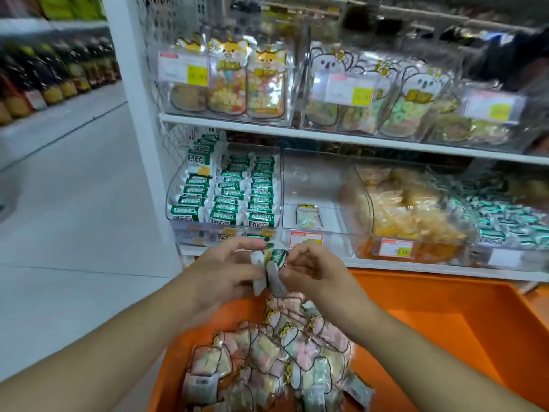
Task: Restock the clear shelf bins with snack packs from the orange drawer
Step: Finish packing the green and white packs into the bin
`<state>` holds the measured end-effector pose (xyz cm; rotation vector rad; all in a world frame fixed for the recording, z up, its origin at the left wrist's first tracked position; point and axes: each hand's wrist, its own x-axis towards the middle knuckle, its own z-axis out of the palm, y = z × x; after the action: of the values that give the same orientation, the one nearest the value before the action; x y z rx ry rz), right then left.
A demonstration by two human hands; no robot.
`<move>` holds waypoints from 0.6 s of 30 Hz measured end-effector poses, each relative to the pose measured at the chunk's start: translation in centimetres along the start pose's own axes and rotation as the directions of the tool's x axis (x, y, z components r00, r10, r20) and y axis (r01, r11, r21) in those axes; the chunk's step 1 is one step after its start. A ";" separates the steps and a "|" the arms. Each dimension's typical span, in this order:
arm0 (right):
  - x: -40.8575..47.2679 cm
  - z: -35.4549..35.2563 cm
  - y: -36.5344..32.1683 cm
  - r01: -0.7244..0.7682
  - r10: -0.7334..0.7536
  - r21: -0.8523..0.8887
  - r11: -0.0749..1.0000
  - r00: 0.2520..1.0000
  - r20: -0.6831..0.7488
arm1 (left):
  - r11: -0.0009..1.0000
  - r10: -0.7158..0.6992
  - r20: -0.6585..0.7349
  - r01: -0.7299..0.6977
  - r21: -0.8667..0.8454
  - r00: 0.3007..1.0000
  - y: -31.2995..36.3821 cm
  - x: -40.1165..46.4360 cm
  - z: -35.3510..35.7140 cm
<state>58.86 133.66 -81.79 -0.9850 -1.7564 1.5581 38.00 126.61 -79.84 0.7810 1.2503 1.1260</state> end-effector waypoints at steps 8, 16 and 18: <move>-2.6 -0.9 -2.4 0.001 -0.004 -0.020 1.000 0.989 -0.149 | 0.995 0.088 0.054 -0.085 -0.057 0.995 1.5 -3.0 0.0; -1.2 -1.6 -2.7 -0.008 0.024 0.123 0.992 0.991 -0.130 | 0.993 0.119 -0.009 -0.119 -0.001 0.993 2.1 -1.5 0.7; -0.7 -1.5 -2.5 -0.041 0.057 0.171 0.984 0.994 -0.091 | 0.984 0.127 -0.022 -0.123 0.133 0.992 1.9 -1.0 1.0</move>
<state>60.12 133.77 -79.12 -1.0087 -1.5186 1.6328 38.65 126.31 -77.56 0.9551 1.3260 1.1687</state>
